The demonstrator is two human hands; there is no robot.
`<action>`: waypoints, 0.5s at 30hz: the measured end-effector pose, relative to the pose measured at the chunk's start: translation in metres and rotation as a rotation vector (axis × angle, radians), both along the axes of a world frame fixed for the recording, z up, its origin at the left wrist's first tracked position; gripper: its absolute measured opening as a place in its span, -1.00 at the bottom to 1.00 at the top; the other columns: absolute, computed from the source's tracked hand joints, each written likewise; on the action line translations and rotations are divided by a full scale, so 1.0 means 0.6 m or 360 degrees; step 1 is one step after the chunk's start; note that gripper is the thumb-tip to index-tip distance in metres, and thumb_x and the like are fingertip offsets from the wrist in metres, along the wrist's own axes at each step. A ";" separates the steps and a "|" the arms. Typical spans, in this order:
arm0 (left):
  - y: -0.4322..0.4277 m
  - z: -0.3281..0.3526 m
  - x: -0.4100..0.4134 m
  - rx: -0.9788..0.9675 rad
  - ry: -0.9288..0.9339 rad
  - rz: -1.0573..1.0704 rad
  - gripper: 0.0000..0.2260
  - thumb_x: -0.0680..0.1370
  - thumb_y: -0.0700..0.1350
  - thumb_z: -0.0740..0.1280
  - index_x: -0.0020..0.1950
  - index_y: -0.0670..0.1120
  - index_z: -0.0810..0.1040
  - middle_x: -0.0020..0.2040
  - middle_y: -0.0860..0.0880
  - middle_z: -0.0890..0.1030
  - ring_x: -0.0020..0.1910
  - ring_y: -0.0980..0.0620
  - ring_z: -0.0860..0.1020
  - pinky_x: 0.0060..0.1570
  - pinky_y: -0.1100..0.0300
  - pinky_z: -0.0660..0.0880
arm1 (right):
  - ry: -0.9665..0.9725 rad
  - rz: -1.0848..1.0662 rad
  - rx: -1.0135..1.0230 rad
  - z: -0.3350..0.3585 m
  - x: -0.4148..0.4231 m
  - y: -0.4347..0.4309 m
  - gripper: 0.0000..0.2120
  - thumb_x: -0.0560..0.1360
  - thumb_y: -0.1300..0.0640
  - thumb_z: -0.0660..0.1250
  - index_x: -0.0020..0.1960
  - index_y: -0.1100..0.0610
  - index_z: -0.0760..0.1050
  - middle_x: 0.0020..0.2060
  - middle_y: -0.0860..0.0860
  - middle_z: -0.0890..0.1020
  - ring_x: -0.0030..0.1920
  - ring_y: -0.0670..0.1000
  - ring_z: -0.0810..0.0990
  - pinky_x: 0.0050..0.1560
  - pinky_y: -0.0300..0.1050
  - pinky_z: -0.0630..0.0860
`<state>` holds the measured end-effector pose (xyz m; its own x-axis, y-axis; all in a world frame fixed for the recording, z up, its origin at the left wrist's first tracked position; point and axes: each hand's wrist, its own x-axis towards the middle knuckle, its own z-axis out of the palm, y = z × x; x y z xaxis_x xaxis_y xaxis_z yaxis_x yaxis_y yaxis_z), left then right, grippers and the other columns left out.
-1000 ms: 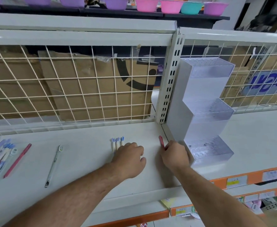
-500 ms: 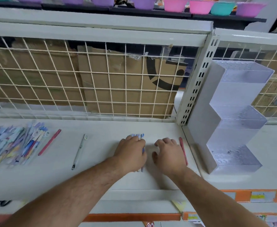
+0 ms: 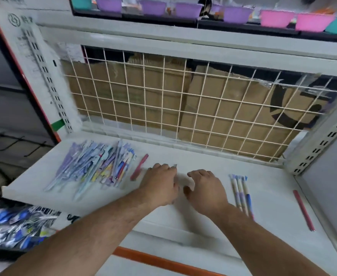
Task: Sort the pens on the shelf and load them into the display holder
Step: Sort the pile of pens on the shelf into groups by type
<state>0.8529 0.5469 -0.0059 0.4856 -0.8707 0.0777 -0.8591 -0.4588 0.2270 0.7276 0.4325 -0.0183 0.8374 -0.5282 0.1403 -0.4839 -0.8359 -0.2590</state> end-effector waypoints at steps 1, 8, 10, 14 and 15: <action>0.015 0.000 0.020 0.0020 -0.0017 0.0013 -0.74 0.58 0.06 0.20 0.19 0.00 0.50 0.16 0.00 0.57 0.19 -0.06 0.48 0.20 0.03 0.44 | 0.0010 0.0009 0.0013 0.000 0.019 0.013 -0.76 0.49 -0.02 0.26 0.08 0.05 0.57 0.07 -0.02 0.63 0.15 0.10 0.56 0.08 -0.09 0.49; 0.086 -0.007 0.139 0.0292 -0.0153 0.0192 -0.46 0.57 0.09 0.21 0.54 -0.02 0.26 0.28 -0.12 0.53 0.22 -0.14 0.49 0.10 0.01 0.44 | 0.0045 -0.0066 0.0084 -0.005 0.123 0.082 -0.63 0.51 -0.03 0.29 0.29 0.04 0.53 0.24 -0.01 0.58 0.26 0.07 0.51 0.23 -0.07 0.46; 0.093 -0.006 0.158 0.0290 -0.0207 0.0216 -0.51 0.56 0.08 0.24 0.46 -0.05 0.35 0.16 -0.12 0.57 0.14 -0.13 0.52 0.02 0.05 0.45 | 0.0039 -0.0101 0.0112 -0.006 0.141 0.092 -0.63 0.52 -0.03 0.29 0.29 0.04 0.52 0.24 -0.01 0.57 0.26 0.06 0.50 0.23 -0.08 0.45; 0.096 -0.006 0.179 0.0332 -0.0359 0.0202 -0.58 0.53 0.00 0.33 0.36 -0.09 0.42 0.09 -0.14 0.59 0.07 -0.11 0.56 -0.04 0.07 0.48 | 0.0046 -0.0171 0.0138 -0.006 0.162 0.108 -0.64 0.52 -0.02 0.29 0.27 0.05 0.53 0.22 0.01 0.58 0.26 0.06 0.51 0.22 -0.07 0.47; 0.095 -0.006 0.182 0.0336 -0.0383 0.0188 -0.58 0.53 -0.01 0.33 0.35 -0.10 0.43 0.08 -0.14 0.59 0.05 -0.11 0.56 -0.04 0.07 0.49 | 0.0048 -0.0191 0.0147 -0.006 0.165 0.111 -0.65 0.52 -0.02 0.30 0.26 0.05 0.54 0.21 0.01 0.58 0.25 0.06 0.51 0.22 -0.06 0.47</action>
